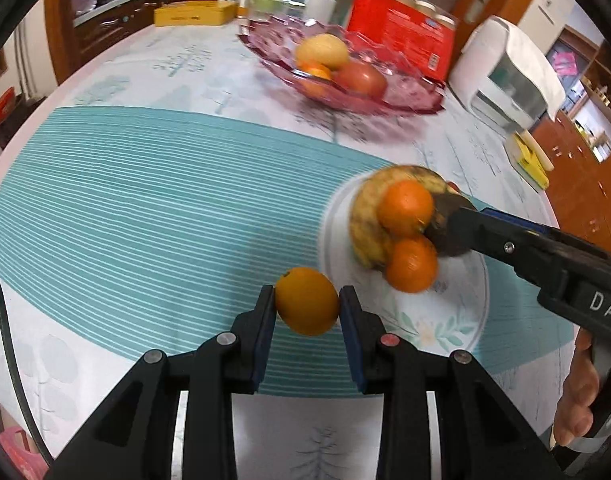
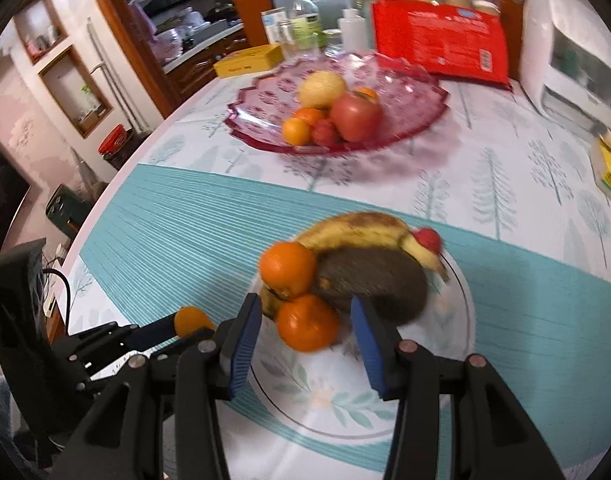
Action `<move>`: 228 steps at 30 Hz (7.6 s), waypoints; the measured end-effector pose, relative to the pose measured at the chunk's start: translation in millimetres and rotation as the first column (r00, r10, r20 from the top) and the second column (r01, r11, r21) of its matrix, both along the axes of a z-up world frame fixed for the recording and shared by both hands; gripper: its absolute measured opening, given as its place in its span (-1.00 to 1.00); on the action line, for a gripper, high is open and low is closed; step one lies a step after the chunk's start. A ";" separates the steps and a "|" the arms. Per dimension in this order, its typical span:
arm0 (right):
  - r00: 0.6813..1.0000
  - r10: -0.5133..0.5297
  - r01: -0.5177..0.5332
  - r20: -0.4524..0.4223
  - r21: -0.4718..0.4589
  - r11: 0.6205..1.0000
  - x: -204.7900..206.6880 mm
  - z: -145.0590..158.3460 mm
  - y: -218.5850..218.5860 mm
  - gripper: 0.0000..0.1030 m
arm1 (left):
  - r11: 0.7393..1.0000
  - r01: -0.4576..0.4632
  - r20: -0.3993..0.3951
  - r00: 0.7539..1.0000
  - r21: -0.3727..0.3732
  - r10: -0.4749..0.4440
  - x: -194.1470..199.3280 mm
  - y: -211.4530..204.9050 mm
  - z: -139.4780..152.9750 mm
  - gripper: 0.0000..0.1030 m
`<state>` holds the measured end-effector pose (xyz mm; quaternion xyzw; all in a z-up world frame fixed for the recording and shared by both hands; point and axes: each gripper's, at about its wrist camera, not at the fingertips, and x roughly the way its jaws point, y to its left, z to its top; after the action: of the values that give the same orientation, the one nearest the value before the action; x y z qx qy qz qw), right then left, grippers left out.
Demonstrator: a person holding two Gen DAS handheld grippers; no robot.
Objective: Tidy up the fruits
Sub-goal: 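Grasp an orange with the left tool while the right tool grasps another orange, then lift both oranges and carry them over the pink glass bowl, then lower both oranges into the pink bowl and open both tools, then move both tools back toward the white fruit plate, then grasp the last orange with the left tool while the right tool grasps the dark avocado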
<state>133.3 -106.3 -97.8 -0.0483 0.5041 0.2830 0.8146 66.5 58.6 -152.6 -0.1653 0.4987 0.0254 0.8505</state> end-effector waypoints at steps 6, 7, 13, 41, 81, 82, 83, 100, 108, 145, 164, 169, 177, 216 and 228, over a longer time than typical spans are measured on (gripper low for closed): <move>0.997 0.053 -0.050 0.050 -0.055 0.997 6.2 -1.5 29.4 -0.08 | 1.000 -0.019 -0.003 1.000 0.002 0.019 3.7 19.2 0.1 -0.41; 0.997 0.060 -0.056 0.056 -0.069 0.996 7.4 -2.6 33.2 -0.08 | 1.000 -0.020 -0.003 1.000 0.000 0.020 4.4 21.6 0.1 -0.41; 0.990 0.104 -0.087 0.096 -0.163 0.983 10.3 -11.0 54.2 -0.09 | 1.000 -0.027 -0.002 1.000 -0.009 0.027 8.9 33.7 -0.7 -0.41; 0.990 0.032 -0.030 0.138 -0.022 0.999 54.1 68.3 38.9 -0.28 | 0.992 0.076 0.130 0.988 0.100 -0.089 82.9 46.4 110.0 -0.41; 0.978 -0.199 0.193 -0.062 -0.091 0.977 217.4 -14.6 25.4 -0.25 | 0.947 0.270 -0.073 0.963 0.176 -0.260 283.5 58.3 24.2 -0.40; 0.977 -0.204 0.197 -0.068 -0.094 0.976 218.0 -16.0 24.6 -0.25 | 0.946 0.270 -0.075 0.963 0.178 -0.260 283.4 58.1 22.9 -0.39; 0.975 -0.210 0.203 -0.077 -0.096 0.975 219.1 -17.0 23.6 -0.25 | 0.947 0.268 -0.075 0.963 0.180 -0.258 283.2 58.4 22.5 -0.32; 0.976 -0.216 0.216 0.010 0.008 0.976 201.8 36.7 16.9 -0.18 | 0.954 0.206 0.022 0.976 0.219 -0.215 251.3 65.6 76.1 0.30; 0.976 -0.206 0.204 0.067 0.035 0.978 173.7 70.1 10.6 -0.18 | 0.954 0.180 0.083 0.975 0.240 -0.204 219.3 56.0 115.5 0.45; 0.969 -0.239 0.238 0.056 0.037 0.971 34.8 84.2 -96.4 -0.18 | 0.929 0.235 0.082 0.960 0.285 -0.268 68.9 -50.4 127.5 0.63; 0.954 -0.280 0.284 -0.111 0.016 0.959 19.5 2.5 -109.1 -0.18 | 0.867 0.439 -0.016 0.894 0.236 -0.449 58.1 -96.0 8.0 0.13; 0.951 -0.288 0.292 -0.115 0.019 0.956 19.6 0.9 -111.9 -0.18 | 0.840 0.491 -0.028 0.867 0.231 -0.498 61.7 -103.0 0.9 -0.01; 0.950 -0.288 0.292 -0.120 0.016 0.956 21.5 -1.1 -110.2 -0.18 | 0.783 0.544 -0.035 0.827 0.302 -0.561 56.6 -112.1 -3.6 -0.04; 0.851 -0.345 0.455 -0.395 0.230 0.860 49.9 -59.5 -67.9 0.11 | 0.915 0.367 0.003 0.928 0.169 -0.373 7.0 -36.4 -11.2 -0.17; 0.827 -0.357 0.488 -0.434 0.241 0.839 60.8 -79.0 -53.8 0.22 | 0.917 0.375 0.016 0.925 0.133 -0.381 13.7 -27.7 -11.9 -0.16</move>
<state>194.1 -160.1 -176.8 0.2627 0.5900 0.1794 0.7421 80.2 30.9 -164.5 -0.0119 0.5008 -0.1110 0.8584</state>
